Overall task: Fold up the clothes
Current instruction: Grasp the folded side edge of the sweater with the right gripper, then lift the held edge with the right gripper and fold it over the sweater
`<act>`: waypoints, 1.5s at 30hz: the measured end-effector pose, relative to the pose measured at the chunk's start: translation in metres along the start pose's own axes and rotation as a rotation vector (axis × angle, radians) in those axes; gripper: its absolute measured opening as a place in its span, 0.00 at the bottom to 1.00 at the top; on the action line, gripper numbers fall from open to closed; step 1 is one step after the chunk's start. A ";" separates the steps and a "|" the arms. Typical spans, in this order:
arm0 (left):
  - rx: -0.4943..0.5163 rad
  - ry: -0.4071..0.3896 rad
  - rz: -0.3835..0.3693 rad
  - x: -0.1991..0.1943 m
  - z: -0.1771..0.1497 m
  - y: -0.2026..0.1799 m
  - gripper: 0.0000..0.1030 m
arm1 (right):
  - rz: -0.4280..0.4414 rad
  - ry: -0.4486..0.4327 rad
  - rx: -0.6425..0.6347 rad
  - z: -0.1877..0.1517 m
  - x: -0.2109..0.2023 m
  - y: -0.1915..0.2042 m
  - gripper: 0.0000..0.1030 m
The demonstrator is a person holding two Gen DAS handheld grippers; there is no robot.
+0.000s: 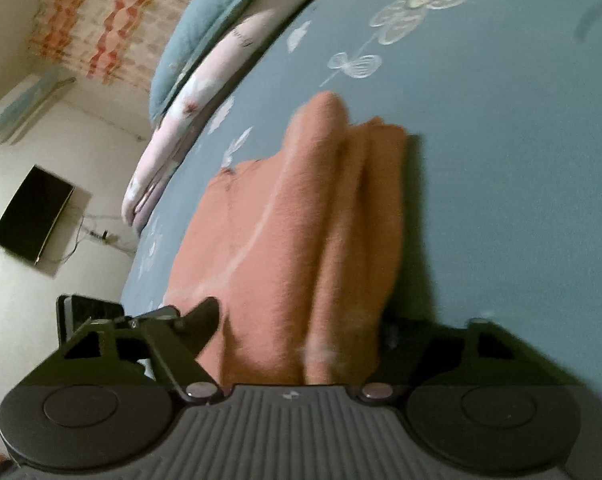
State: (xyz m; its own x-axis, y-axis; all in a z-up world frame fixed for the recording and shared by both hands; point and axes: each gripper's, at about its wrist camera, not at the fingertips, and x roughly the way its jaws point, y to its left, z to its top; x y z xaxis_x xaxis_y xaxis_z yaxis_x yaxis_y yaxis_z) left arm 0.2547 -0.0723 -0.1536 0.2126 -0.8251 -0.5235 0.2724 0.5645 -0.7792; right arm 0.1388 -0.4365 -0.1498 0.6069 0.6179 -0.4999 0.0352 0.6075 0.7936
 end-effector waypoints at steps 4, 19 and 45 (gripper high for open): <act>0.001 -0.006 0.066 0.001 -0.002 -0.010 0.73 | -0.070 -0.013 -0.069 -0.004 0.006 0.016 0.64; 0.194 -0.040 0.157 -0.007 -0.011 -0.084 0.66 | -0.310 -0.161 -0.447 -0.018 -0.015 0.101 0.50; 0.291 0.089 0.094 0.158 0.011 -0.154 0.69 | -0.563 -0.282 -0.384 0.062 -0.097 -0.003 0.61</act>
State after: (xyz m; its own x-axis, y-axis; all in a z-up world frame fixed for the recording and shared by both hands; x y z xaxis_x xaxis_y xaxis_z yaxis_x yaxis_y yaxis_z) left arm 0.2565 -0.2896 -0.1122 0.1699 -0.7605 -0.6268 0.5148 0.6108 -0.6015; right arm 0.1294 -0.5290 -0.0820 0.7618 0.0405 -0.6466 0.1528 0.9586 0.2401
